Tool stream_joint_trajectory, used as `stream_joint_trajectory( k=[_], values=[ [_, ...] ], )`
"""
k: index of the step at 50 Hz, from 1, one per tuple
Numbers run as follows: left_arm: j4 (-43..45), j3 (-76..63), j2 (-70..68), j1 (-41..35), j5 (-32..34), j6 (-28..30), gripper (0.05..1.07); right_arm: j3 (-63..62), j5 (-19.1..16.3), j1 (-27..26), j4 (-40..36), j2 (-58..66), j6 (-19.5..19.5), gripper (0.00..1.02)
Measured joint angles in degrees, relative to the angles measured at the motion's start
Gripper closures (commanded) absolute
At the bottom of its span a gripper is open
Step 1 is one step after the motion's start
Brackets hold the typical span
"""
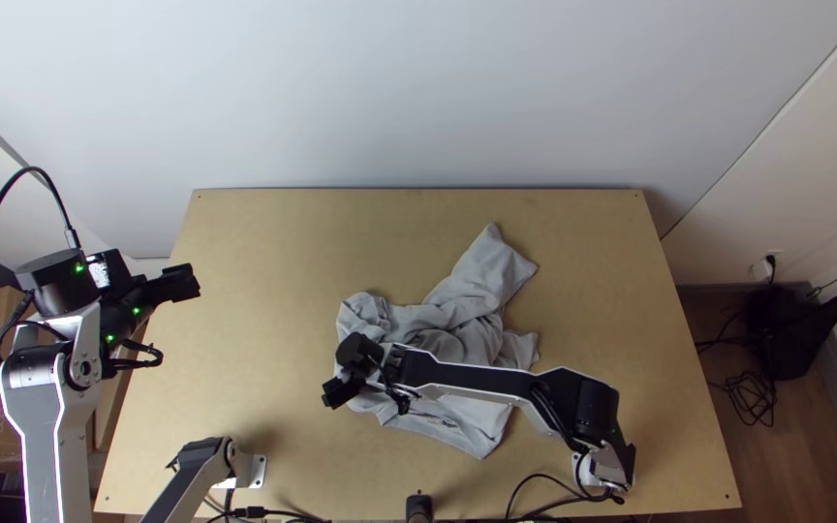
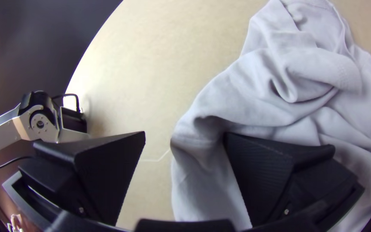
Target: Fold the t-shirt
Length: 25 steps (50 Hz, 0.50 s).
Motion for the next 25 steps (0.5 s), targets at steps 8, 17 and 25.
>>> stream_joint_trajectory(
  k=[8,17,25],
  values=[
    [0.02,0.0,0.0,0.02,0.02,0.0,0.1,0.61,2.75,0.13,-0.17,1.09,-1.57,0.94],
    [0.28,-0.74,-0.35,0.0,0.02,-0.02,0.1,0.35,4.15,0.09,-0.7,1.27,-2.43,1.0],
    [0.39,-3.91,-1.09,-0.57,0.0,0.48,0.1,-4.76,4.15,-0.28,-0.96,-3.54,-2.4,1.0]
  ],
)
